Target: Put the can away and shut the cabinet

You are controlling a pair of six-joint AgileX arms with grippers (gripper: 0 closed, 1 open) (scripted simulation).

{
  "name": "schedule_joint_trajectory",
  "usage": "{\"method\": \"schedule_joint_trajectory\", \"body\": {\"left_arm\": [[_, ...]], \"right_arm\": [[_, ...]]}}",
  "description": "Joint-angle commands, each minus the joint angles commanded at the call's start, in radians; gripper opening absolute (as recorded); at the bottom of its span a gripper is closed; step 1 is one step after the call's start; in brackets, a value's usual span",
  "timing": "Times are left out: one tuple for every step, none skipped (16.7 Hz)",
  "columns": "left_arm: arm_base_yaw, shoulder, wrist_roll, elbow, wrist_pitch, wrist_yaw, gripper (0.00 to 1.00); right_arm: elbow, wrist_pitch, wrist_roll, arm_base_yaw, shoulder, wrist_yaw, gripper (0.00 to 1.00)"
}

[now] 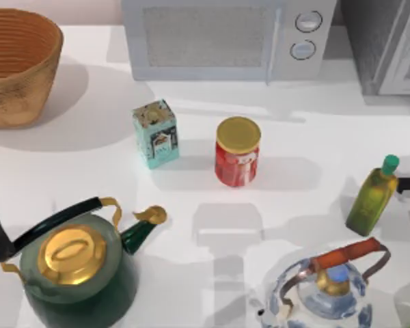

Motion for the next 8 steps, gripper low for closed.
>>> {"method": "schedule_joint_trajectory", "body": {"left_arm": [[0.0,0.0,0.0,0.0,0.0,0.0,1.0],[0.0,0.0,0.0,0.0,0.0,0.0,1.0],[0.0,0.0,0.0,0.0,0.0,0.0,1.0],[0.0,0.0,0.0,0.0,0.0,0.0,1.0],[0.0,0.0,0.0,0.0,0.0,0.0,1.0],[0.0,0.0,0.0,0.0,0.0,0.0,1.0],[0.0,0.0,0.0,0.0,0.0,0.0,1.0],[0.0,0.0,0.0,0.0,0.0,0.0,1.0]], "right_arm": [[0.0,0.0,0.0,0.0,0.0,0.0,0.0],[0.0,0.0,0.0,0.0,0.0,0.0,0.0],[-0.001,0.0,0.001,-0.001,0.0,0.0,0.0],[0.0,-0.002,0.002,-0.001,-0.002,0.0,0.0],[0.005,-0.013,0.004,-0.002,-0.013,0.0,0.0],[0.013,-0.036,0.008,-0.004,-0.032,-0.001,0.0],[0.023,-0.068,0.011,-0.006,-0.058,-0.001,0.0],[0.035,-0.112,0.013,-0.008,-0.091,0.0,0.0]]}}
